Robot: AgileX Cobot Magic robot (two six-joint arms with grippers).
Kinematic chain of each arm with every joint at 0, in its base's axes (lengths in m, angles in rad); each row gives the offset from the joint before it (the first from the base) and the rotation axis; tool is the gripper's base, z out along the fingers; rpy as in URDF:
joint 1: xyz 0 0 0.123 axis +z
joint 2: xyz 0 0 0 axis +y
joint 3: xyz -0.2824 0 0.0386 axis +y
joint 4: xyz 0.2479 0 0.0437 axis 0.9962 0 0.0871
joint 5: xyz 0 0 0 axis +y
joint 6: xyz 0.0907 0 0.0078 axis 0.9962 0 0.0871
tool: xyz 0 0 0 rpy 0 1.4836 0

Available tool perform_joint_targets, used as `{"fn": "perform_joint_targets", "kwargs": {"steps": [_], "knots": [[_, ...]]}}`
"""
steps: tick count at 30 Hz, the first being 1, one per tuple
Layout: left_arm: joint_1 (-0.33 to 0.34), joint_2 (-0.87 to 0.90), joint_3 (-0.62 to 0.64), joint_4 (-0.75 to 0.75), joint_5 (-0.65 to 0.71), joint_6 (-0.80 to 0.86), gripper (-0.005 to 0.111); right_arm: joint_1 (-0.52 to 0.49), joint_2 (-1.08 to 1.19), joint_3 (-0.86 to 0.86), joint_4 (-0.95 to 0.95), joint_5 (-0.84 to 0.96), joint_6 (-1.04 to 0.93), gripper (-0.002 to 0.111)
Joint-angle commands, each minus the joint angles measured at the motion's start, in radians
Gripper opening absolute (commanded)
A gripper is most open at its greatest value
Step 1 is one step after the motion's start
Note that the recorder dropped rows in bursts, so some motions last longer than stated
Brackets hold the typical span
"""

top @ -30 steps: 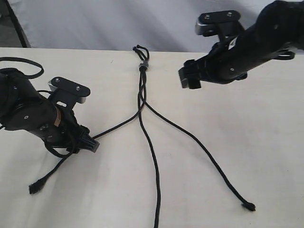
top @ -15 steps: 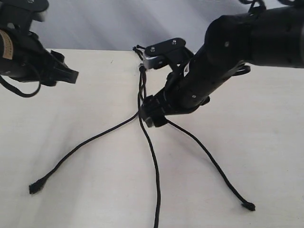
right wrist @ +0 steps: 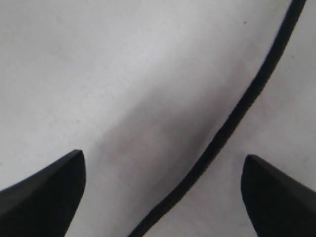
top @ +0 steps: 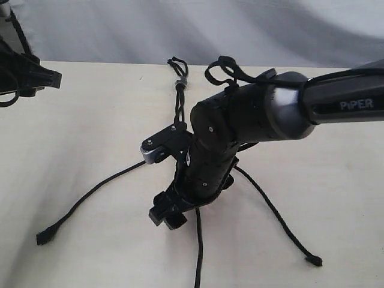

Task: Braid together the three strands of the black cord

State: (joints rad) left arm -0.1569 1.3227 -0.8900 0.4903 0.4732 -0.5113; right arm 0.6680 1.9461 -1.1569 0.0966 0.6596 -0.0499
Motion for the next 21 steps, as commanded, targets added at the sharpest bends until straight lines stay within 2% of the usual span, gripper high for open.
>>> {"fn": "perform_joint_targets", "kwargs": {"steps": [1,5,8,14,21], "knots": [[0.005,0.004,0.004,0.006,-0.006,-0.009,0.055,0.0,0.035,-0.005,-0.018,-0.011,0.012,0.065],[0.005,0.004,0.004,0.006,-0.008,-0.009,0.055,0.0,0.067,-0.005,-0.034,-0.024,0.012,0.023],[0.005,0.004,0.004,0.006,-0.008,-0.009,0.055,0.0,0.082,-0.005,-0.045,-0.015,0.012,0.0],[0.005,0.004,0.004,0.004,-0.008,-0.009,0.055,0.0,0.021,-0.042,-0.097,0.054,0.013,0.0],[0.005,0.004,0.004,-0.003,-0.004,-0.014,0.055,-0.044,-0.099,-0.074,-0.444,0.089,0.055,0.0]]}}
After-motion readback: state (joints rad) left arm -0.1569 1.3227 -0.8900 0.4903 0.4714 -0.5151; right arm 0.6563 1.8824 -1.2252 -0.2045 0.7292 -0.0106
